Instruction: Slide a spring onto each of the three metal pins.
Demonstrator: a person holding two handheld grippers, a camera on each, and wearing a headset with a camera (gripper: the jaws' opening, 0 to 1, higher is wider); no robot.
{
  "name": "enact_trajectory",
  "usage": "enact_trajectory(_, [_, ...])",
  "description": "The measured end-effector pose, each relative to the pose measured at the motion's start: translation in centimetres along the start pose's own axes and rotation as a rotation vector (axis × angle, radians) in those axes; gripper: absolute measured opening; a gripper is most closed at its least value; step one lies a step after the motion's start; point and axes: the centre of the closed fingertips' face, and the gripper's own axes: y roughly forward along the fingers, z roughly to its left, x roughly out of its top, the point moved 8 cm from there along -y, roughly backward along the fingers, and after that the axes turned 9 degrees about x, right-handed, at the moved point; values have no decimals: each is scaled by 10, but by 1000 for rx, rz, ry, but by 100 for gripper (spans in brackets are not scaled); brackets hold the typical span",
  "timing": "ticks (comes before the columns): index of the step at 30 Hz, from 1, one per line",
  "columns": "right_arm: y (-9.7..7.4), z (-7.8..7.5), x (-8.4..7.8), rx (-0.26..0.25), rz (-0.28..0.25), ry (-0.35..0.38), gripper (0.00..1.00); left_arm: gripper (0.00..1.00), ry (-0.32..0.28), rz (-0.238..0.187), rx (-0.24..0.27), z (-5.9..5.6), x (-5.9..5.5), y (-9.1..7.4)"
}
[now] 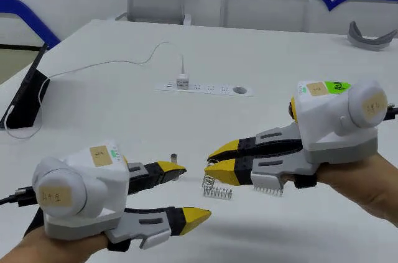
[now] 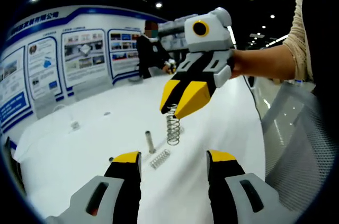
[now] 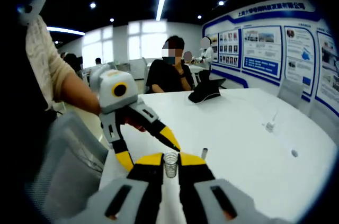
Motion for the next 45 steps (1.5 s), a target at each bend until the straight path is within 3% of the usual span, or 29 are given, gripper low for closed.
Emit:
enact_trajectory(20, [15, -26, 8, -73, -18, 5, 12, 69, -91, -6, 102, 8, -14, -20])
enact_trajectory(34, [46, -50, 28, -109, -23, -14, 12, 72, -115, 0, 111, 3, -21, -22])
enact_trajectory(45, [63, -67, 16, -130, 31, 0, 12, 72, -128, 10, 112, 2, -25, -24])
